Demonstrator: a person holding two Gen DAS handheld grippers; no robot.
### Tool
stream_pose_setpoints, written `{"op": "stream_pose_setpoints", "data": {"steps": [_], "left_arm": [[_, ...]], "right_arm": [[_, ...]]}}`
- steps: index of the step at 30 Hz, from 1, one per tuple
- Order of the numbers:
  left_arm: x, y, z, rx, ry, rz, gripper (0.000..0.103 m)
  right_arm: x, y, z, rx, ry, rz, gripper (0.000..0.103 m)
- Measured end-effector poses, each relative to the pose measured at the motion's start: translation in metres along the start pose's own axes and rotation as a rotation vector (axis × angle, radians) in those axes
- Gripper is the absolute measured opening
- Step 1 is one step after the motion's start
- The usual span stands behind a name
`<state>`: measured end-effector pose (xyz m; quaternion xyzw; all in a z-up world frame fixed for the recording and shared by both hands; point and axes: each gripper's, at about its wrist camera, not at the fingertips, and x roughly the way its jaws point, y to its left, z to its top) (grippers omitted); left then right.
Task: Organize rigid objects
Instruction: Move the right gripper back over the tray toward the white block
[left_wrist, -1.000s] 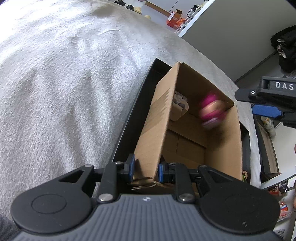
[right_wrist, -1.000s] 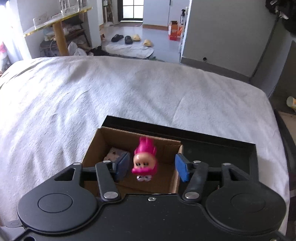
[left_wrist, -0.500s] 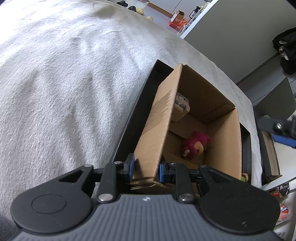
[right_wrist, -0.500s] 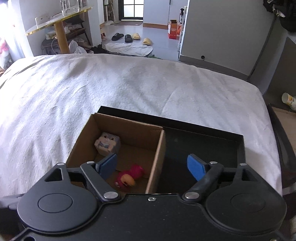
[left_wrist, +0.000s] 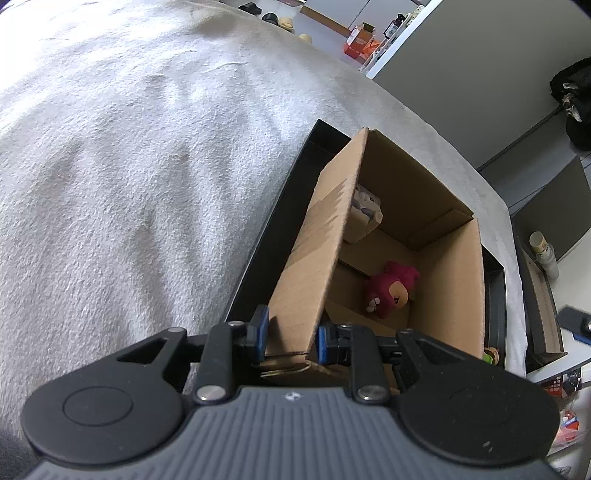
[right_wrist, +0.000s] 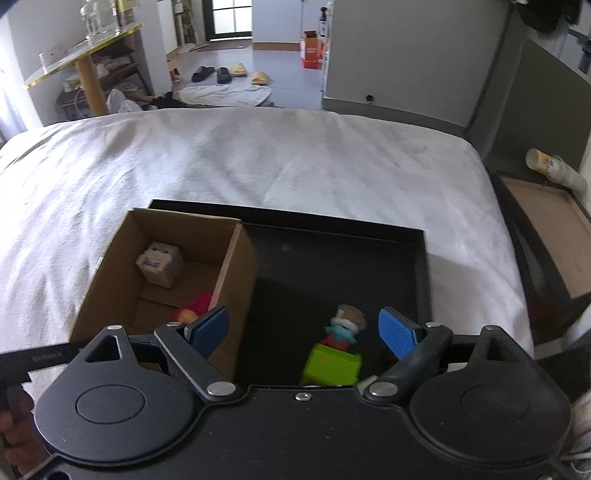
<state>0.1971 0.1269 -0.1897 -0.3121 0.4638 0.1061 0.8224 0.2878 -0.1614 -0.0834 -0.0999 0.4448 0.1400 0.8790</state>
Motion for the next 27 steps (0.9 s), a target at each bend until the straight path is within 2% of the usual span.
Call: {"op": "stream_pose_setpoints", "data": {"steps": [13, 27], "left_arm": [[0.0, -0.006, -0.001, -0.001, -0.007, 0.035, 0.024], [0.002, -0.015, -0.004, 0.025, -0.022, 0.103, 0.024]], "right_arm": [[-0.001, -0.061, -0.031, 0.071, 0.041, -0.01, 0.087], [0.013, -0.092, -0.057, 0.037, 0.098, 0.041, 0.086]]}}
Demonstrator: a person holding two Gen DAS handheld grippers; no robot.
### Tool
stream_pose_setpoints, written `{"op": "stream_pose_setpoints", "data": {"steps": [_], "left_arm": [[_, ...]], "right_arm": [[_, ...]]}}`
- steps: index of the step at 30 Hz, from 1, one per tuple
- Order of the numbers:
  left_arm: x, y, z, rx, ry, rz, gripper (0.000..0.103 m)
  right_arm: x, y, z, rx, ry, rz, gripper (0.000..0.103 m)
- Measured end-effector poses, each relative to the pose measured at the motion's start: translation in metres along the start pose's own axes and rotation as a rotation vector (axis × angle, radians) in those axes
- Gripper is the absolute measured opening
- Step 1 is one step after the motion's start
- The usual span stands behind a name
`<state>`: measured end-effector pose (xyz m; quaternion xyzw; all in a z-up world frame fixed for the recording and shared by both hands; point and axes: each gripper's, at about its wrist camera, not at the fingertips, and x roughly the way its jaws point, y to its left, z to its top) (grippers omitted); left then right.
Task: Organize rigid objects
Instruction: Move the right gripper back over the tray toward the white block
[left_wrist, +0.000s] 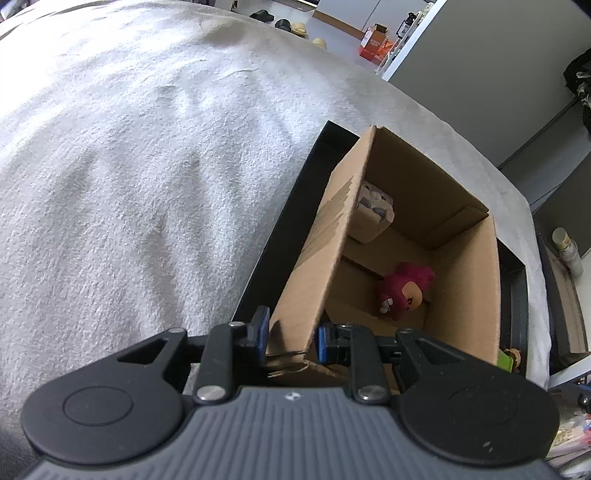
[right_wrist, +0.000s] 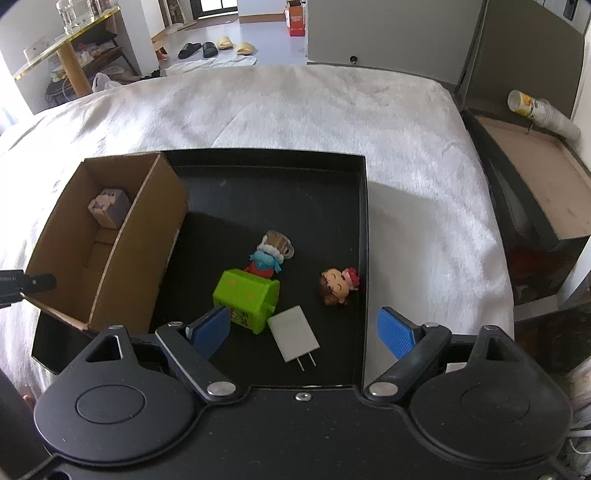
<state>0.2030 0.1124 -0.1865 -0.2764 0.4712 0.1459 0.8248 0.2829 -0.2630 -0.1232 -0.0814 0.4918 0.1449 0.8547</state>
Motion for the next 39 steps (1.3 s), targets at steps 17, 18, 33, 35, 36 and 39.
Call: {"op": "stream_pose_setpoints", "data": {"steps": [17, 18, 33, 35, 36, 39], "left_arm": [[0.001, -0.006, -0.003, 0.004, -0.013, 0.032, 0.02], [0.001, -0.006, -0.003, 0.006, -0.013, 0.032, 0.02], [0.005, -0.005, -0.003, 0.006, -0.002, 0.037, 0.02], [0.005, -0.005, -0.003, 0.008, -0.002, 0.036, 0.02], [0.005, -0.005, -0.003, 0.009, -0.002, 0.037, 0.02], [0.005, -0.005, -0.003, 0.01, -0.002, 0.036, 0.02]], "right_arm": [[0.049, -0.005, -0.014, -0.054, 0.086, 0.05, 0.076], [0.052, -0.004, -0.014, -0.057, 0.091, 0.052, 0.076], [0.081, 0.004, -0.013, -0.101, 0.16, 0.044, 0.07], [0.085, 0.005, -0.014, -0.102, 0.171, 0.044, 0.07], [0.089, 0.006, -0.014, -0.104, 0.176, 0.047, 0.068], [0.101, 0.011, -0.02, -0.122, 0.202, 0.017, 0.044]]}}
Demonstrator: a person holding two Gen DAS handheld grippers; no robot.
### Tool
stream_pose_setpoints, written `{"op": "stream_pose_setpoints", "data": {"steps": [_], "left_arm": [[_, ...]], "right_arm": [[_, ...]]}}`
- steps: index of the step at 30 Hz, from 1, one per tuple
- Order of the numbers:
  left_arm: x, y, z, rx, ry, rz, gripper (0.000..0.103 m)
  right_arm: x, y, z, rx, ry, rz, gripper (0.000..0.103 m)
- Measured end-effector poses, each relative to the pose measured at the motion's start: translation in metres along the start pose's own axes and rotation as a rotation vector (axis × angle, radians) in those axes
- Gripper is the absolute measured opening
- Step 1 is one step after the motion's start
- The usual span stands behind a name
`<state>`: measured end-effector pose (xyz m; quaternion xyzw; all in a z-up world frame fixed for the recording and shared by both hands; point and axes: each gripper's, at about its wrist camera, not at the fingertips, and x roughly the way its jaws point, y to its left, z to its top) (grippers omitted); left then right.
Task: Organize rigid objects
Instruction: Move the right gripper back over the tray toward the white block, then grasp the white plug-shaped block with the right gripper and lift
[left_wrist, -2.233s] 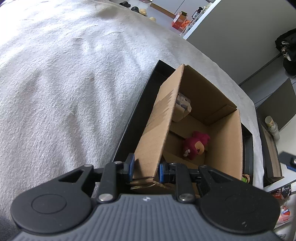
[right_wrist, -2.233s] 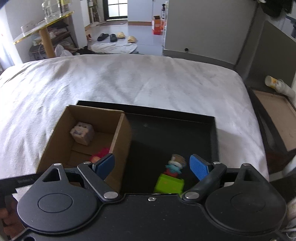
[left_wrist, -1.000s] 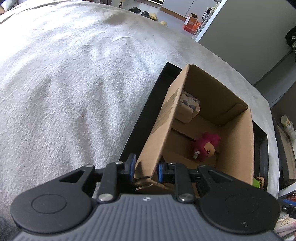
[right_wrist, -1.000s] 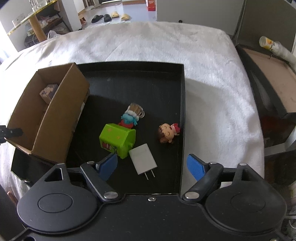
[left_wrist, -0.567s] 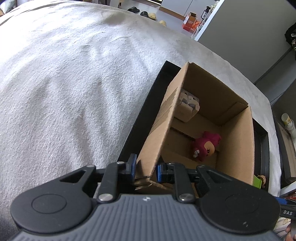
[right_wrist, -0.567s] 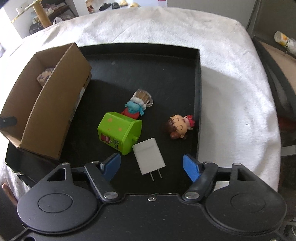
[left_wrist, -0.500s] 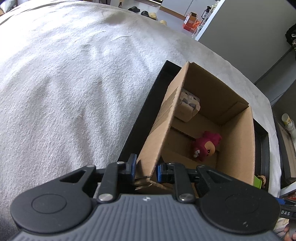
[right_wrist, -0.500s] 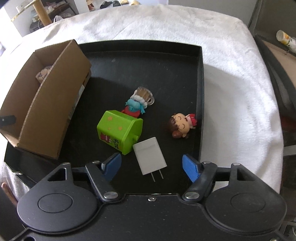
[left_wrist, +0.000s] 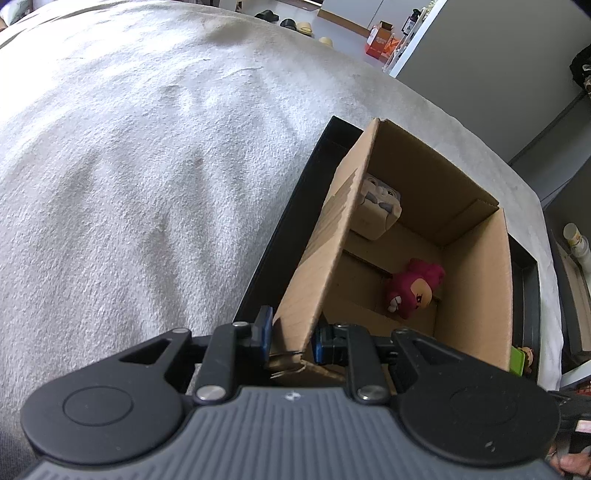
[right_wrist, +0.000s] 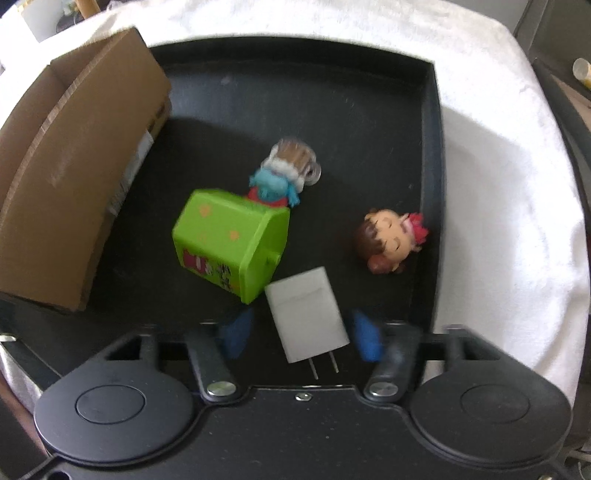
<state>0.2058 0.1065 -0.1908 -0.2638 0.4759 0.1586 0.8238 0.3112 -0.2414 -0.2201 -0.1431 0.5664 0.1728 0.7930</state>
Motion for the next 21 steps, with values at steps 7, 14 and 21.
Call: {"op": "stream_pose_setpoints", "data": {"steps": [7, 14, 21], "left_arm": [[0.0, -0.001, 0.0, 0.001, 0.0, 0.003, 0.02], [-0.001, -0.001, 0.0, 0.002, -0.003, 0.005, 0.02], [-0.002, -0.001, -0.003, 0.001, 0.0, 0.004, 0.021]], "right_arm": [[-0.01, 0.005, -0.003, -0.014, -0.002, 0.011, 0.036], [-0.031, 0.0, 0.001, 0.013, -0.039, 0.003, 0.036], [-0.054, 0.001, 0.01, 0.022, -0.083, -0.002, 0.036]]}}
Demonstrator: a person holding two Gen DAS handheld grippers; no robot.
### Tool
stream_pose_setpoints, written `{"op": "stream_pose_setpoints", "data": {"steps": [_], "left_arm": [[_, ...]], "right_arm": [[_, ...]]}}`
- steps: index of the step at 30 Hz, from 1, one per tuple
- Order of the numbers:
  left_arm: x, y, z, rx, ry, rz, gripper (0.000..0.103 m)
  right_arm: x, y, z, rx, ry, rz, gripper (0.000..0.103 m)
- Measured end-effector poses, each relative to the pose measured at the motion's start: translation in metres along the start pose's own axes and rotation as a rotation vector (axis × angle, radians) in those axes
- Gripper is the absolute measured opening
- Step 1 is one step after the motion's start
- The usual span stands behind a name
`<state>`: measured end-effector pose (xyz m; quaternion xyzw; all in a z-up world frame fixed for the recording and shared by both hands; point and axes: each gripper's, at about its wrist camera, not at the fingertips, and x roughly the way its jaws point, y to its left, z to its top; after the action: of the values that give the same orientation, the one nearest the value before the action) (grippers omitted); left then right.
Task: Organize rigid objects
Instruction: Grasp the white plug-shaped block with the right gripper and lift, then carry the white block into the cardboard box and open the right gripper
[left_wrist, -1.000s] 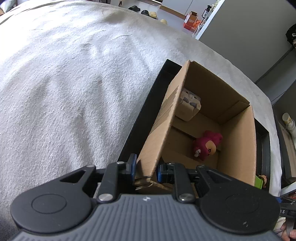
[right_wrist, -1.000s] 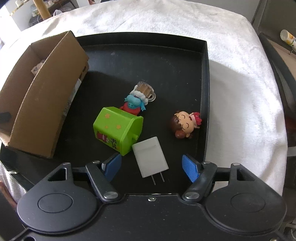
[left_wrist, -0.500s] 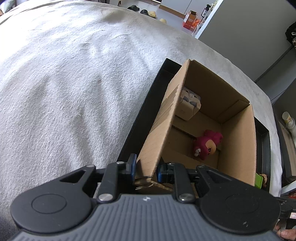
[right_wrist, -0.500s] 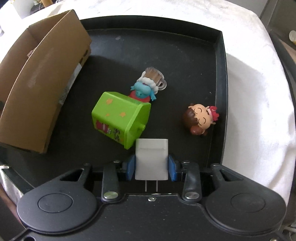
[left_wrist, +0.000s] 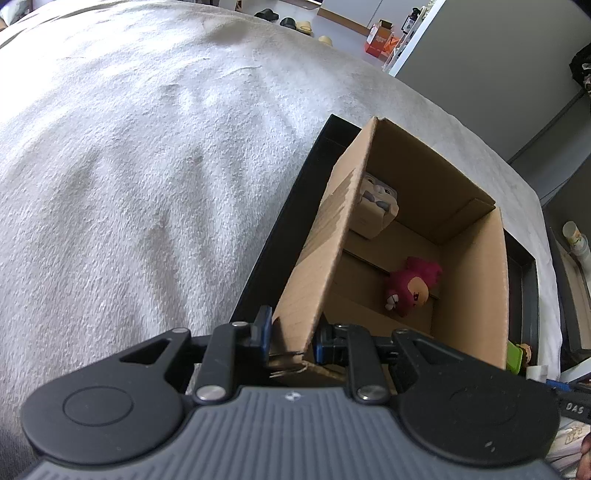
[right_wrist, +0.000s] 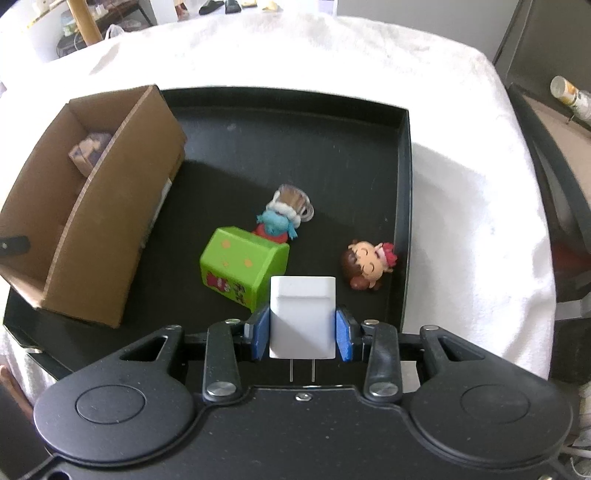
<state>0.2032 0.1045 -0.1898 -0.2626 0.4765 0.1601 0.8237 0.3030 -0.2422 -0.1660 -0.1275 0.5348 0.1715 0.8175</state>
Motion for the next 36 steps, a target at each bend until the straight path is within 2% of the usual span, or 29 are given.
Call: {"op": "stream_pose_setpoints", "data": {"steps": [17, 36], "left_arm": [[-0.01, 0.002, -0.002, -0.005, -0.016, -0.03, 0.02], [-0.011, 0.004, -0.002, -0.006, -0.006, -0.06, 0.02]], "right_arm": [[-0.038, 0.027, 0.019, -0.046, -0.075, -0.015, 0.036], [-0.043, 0.074, 0.038, -0.102, -0.097, -0.019, 0.036]]}}
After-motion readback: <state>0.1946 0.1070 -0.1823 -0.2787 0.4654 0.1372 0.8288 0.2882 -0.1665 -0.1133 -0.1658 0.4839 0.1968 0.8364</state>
